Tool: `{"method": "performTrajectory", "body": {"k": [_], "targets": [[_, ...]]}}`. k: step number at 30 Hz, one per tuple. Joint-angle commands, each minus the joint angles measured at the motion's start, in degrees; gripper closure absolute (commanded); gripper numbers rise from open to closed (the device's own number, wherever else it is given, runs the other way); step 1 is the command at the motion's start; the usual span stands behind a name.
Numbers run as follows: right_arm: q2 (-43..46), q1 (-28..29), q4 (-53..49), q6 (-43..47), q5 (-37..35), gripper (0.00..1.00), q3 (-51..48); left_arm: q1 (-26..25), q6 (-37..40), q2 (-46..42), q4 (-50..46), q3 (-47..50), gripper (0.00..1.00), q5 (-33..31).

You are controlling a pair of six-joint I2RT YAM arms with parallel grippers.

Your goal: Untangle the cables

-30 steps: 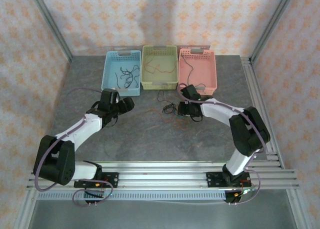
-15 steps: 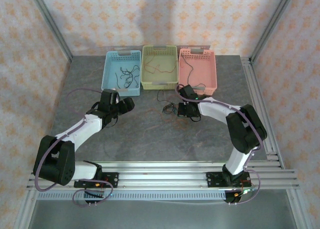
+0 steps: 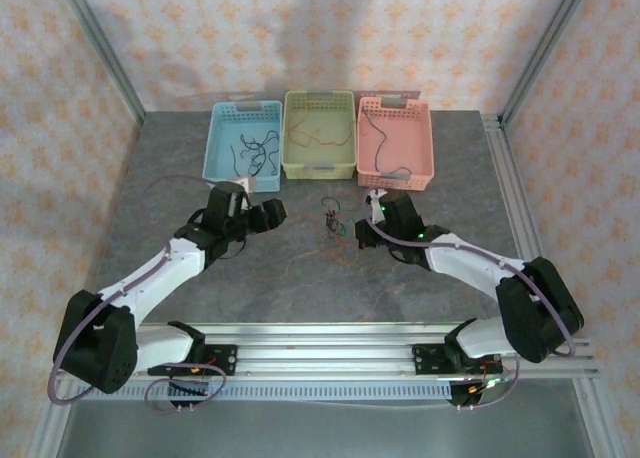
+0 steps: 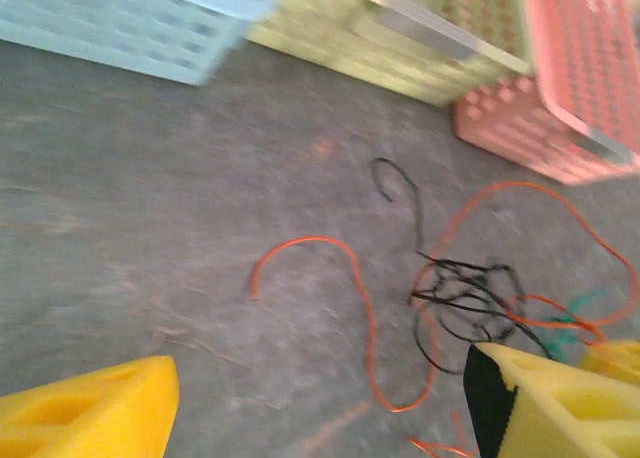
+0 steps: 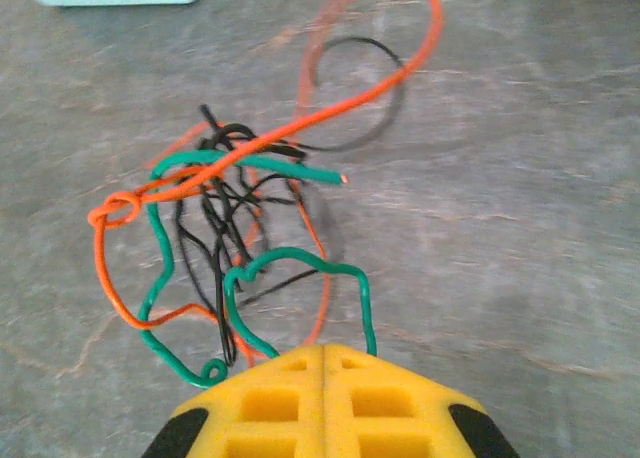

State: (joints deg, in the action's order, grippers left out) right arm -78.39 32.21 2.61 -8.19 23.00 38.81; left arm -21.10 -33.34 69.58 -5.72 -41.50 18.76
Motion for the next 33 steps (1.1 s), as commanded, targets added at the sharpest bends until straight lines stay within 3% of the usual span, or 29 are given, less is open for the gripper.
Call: {"method": "performTrajectory", "body": {"k": [1, 10, 15, 17, 22, 26, 33], "targets": [[-0.45, 1.23, 8.53, 2.38, 4.05, 1.00, -1.10, -4.08, 1.43, -1.12, -2.86, -3.58, 0.24, 2.39], [0.89, 2.34, 12.38, 3.36, 3.68, 1.00, -4.01, -10.46, 5.16, 6.65, -5.96, -11.42, 0.24, 2.28], [1.33, 2.36, 13.72, 3.28, 4.14, 1.00, -4.95, -11.23, 14.58, 17.04, -16.20, -24.46, 0.33, 1.64], [1.60, 2.38, 14.23, 3.31, 4.01, 1.00, -5.36, -11.12, 18.05, 20.36, -19.55, -28.55, 0.33, 1.17], [1.76, 2.36, 14.97, 3.11, 4.00, 1.00, -5.82, -11.13, 21.71, 26.03, -21.48, -34.10, 0.28, 7.57], [1.90, 2.34, 15.32, 3.04, 3.98, 1.00, -6.02, -11.16, 22.83, 30.92, -25.46, -38.88, 0.28, 6.05], [1.71, 2.35, 15.33, 2.86, 3.90, 1.00, -5.95, -11.59, 22.41, 32.39, -23.38, -36.56, 0.34, 9.41]]}}
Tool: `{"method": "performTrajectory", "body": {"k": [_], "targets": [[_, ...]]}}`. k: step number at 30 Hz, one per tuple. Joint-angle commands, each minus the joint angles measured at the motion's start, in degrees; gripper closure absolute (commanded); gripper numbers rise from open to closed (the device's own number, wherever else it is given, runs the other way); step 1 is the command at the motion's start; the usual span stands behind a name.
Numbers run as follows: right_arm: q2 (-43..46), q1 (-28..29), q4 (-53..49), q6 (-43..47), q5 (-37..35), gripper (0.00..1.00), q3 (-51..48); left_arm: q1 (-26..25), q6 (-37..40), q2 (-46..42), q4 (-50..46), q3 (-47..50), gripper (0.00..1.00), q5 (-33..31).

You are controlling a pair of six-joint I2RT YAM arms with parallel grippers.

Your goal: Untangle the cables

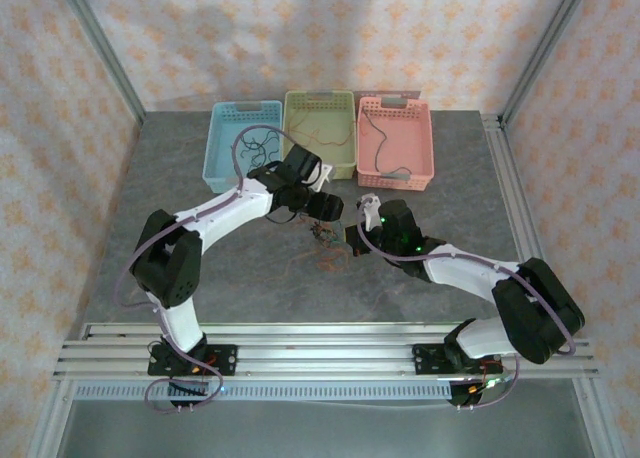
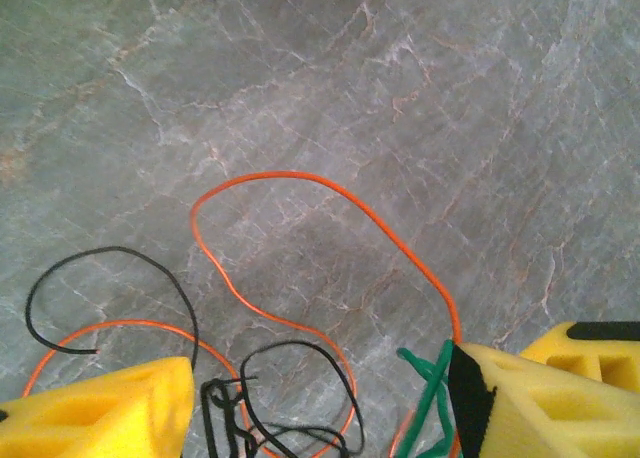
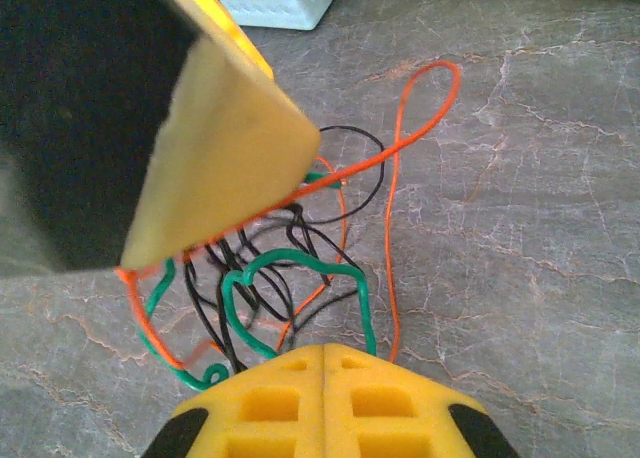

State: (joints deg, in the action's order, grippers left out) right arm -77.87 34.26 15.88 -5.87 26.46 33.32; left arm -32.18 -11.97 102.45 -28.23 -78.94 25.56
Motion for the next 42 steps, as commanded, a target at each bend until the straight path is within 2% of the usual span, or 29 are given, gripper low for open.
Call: {"method": "performTrajectory", "body": {"k": [1, 6, 10, 13, 16, 17, 19, 24, 34, 37, 42], "targets": [[1.11, 0.28, 2.05, 0.51, 0.43, 1.00, -0.46, -0.51, 0.83, -0.39, -0.48, 1.50, 0.36, 3.06], [0.99, 0.28, 2.14, 0.53, 0.35, 1.00, -0.37, -0.77, -0.10, -0.42, 2.21, 3.77, 0.47, 4.67], [1.10, 0.28, 2.22, 0.42, 0.40, 1.00, -0.52, -0.88, -0.88, -0.43, 3.09, 3.74, 0.60, 5.44], [1.16, 0.30, 2.49, 0.42, 0.42, 1.00, -0.65, -1.13, -1.86, -1.08, 4.16, 4.20, 0.76, 4.78], [1.19, 0.28, 2.49, 0.42, 0.27, 1.00, -0.71, -1.13, -5.65, -2.55, 7.76, 6.13, 0.97, 2.64], [1.25, 0.32, 2.65, 0.33, 0.18, 1.00, -0.83, -1.26, -7.55, -3.08, 9.32, 6.98, 1.00, 1.44], [1.46, 0.33, 2.96, 0.24, 0.15, 1.00, -1.05, -1.63, -10.57, -4.48, 12.37, 9.13, 1.00, -0.87], [1.93, 0.42, 3.90, -0.11, -0.50, 1.00, -1.78, -1.92, -17.71, -11.76, 19.67, 16.27, 1.00, -11.73], [2.72, 0.37, 5.21, -1.14, -2.07, 1.00, -2.82, -0.61, -22.13, -26.61, 20.92, 24.14, 1.00, -26.08], [2.89, 0.39, 5.45, -1.35, -2.45, 1.00, -2.98, 1.68, -22.99, -30.57, 20.06, 26.24, 1.00, -27.53], [2.97, 0.37, 5.56, -1.43, -2.61, 1.00, -3.09, 6.96, -24.53, -34.78, 18.91, 29.26, 1.00, -26.31]]}}
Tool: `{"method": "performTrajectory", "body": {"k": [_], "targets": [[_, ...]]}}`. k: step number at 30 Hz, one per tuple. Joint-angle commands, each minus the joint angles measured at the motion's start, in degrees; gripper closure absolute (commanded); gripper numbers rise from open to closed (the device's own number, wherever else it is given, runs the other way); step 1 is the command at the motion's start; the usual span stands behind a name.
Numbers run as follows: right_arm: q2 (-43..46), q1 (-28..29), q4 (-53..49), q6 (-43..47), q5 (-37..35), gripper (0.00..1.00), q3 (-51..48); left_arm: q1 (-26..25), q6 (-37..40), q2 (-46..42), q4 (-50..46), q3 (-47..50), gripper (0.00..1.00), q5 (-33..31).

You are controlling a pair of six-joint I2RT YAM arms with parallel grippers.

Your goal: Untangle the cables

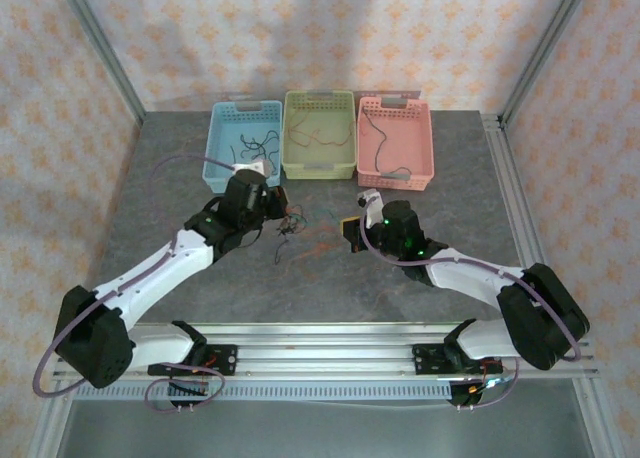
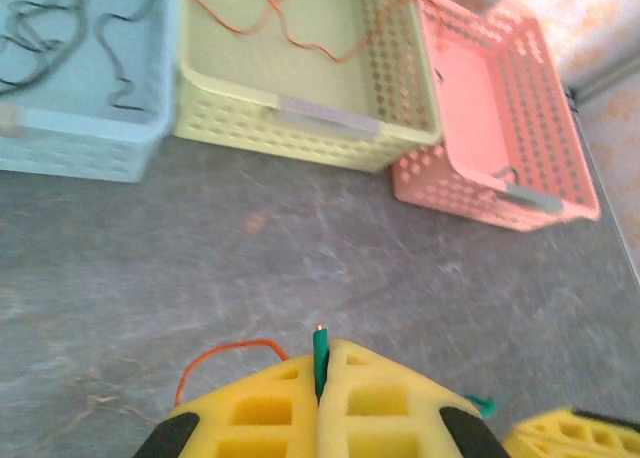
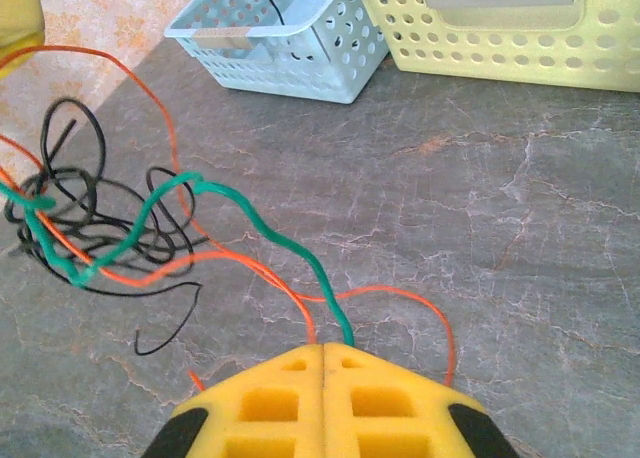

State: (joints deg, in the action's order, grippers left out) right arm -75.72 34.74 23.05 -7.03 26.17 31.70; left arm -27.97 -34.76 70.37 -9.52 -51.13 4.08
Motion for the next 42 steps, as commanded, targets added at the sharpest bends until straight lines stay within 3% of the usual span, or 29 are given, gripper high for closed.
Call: {"method": "performTrajectory", "body": {"k": [1, 11, 14, 16, 19, 23, 29, 33, 38, 42], "targets": [[0.86, -0.12, -1.54, -0.27, -2.29, 1.00, -1.55, 3.88, -1.88, -3.21, 0.50, 2.12, 1.00, -4.17], [0.87, -0.11, -0.98, 0.07, -2.02, 1.00, -1.75, 5.14, -1.54, -1.72, 3.30, 3.97, 1.00, 1.49], [1.22, 0.53, -5.34, 1.09, -2.97, 1.00, -0.12, 5.18, -1.20, -1.07, 3.44, 3.87, 0.57, 1.99], [1.69, 0.76, -15.58, 0.82, -3.17, 1.00, 3.94, 5.13, -1.02, -1.07, 3.28, 4.12, 0.40, 1.47], [3.50, 1.44, -32.26, -0.47, -4.58, 1.00, 9.93, 5.20, 0.27, -1.87, 1.15, 4.08, 0.28, -0.80], [7.60, 1.78, -44.30, -3.09, -10.28, 1.00, 10.67, 6.21, 0.78, -2.95, -1.35, 3.89, 0.18, -2.29], [9.91, 4.35, -62.28, -0.35, -27.37, 1.00, 18.88, 6.02, 3.78, 0.60, -6.02, 0.24, 0.17, 4.94], [6.56, 9.08, -66.72, 5.84, -39.48, 1.00, 23.30, 4.93, 6.37, 3.57, -8.61, -1.66, 0.17, 7.40], [3.34, 9.73, -66.32, 8.99, -45.90, 1.00, 24.76, -0.36, 9.61, 9.40, -13.11, -6.41, 0.19, 8.90], [3.52, 9.29, -63.57, 9.05, -46.59, 1.00, 24.11, -6.05, 12.49, 13.11, -17.47, -10.36, 0.19, 6.56]]}}
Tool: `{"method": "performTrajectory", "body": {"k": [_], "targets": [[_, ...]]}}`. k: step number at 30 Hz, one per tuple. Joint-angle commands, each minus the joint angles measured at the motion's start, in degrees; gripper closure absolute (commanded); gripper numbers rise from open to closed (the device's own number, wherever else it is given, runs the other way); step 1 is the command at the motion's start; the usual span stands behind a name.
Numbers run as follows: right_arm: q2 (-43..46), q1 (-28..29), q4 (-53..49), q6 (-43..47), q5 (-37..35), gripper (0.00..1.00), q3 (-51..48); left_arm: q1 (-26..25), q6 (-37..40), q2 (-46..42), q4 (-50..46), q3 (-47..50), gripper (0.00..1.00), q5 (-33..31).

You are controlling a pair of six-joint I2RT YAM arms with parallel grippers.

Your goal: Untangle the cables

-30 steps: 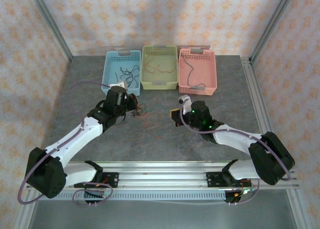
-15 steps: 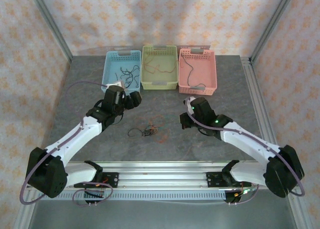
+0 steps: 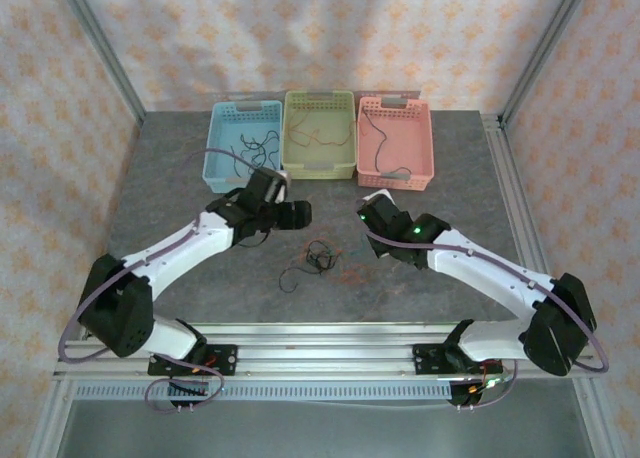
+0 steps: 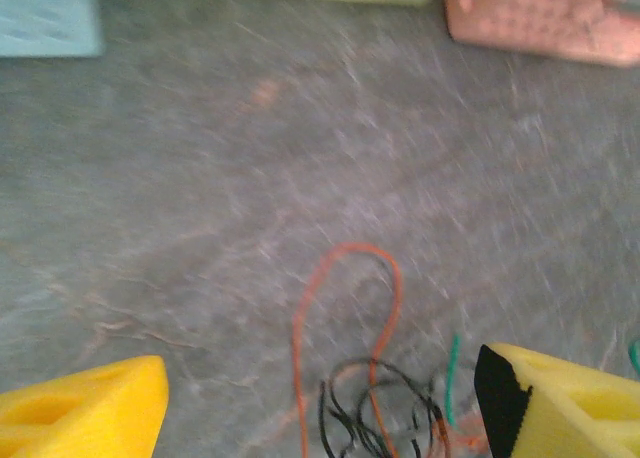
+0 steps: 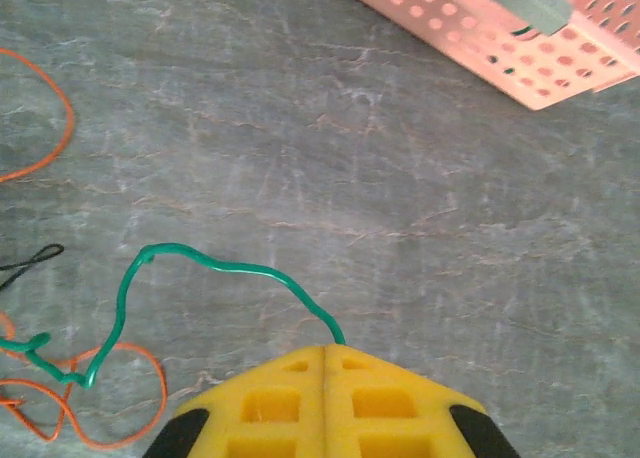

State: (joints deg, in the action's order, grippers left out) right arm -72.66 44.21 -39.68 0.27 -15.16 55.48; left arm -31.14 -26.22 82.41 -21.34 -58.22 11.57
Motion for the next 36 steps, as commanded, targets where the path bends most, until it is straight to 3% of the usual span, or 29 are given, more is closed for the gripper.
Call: {"method": "performTrajectory", "body": {"k": [1, 6, 12, 16, 19, 20, 25, 31, 36], "targets": [[0.50, -0.33, -0.54, 1.66, -4.79, 1.00, 0.26, -3.68, 4.12, 1.46, -6.30, -3.69, 0.19, -1.94], [0.48, -1.44, 0.66, 1.73, -3.83, 1.00, -0.79, -4.48, 4.28, 2.43, -6.25, -3.49, 0.17, 0.47], [0.90, -1.84, 1.17, 1.84, -3.21, 1.00, -1.18, -6.66, 7.16, 9.41, -9.58, -7.50, 0.17, 0.51], [1.27, -1.93, 1.30, 1.92, -2.96, 1.00, -1.24, -7.78, 7.64, 13.54, -9.77, -10.26, 0.23, 2.69], [1.56, -2.02, 1.25, 1.97, -3.16, 1.00, -1.46, -8.33, 7.52, 15.46, -9.99, -11.15, 0.33, 2.77], [1.76, -2.06, 1.27, 1.93, -3.20, 1.00, -1.61, -8.33, 7.47, 16.40, -10.27, -11.49, 0.41, 2.48], [3.08, -2.07, 0.86, 1.92, -3.59, 1.00, -1.69, -7.93, 5.26, 15.89, -9.73, -10.75, 1.00, -2.49], [6.63, -2.00, -2.95, 4.49, -3.80, 1.00, -1.43, 0.02, -2.51, 5.48, -2.91, -1.66, 1.00, -5.42], [9.81, 0.15, -5.85, 13.47, -3.79, 1.00, -2.94, 8.61, -8.04, -5.75, 1.08, 6.20, 1.00, -6.54]]}}
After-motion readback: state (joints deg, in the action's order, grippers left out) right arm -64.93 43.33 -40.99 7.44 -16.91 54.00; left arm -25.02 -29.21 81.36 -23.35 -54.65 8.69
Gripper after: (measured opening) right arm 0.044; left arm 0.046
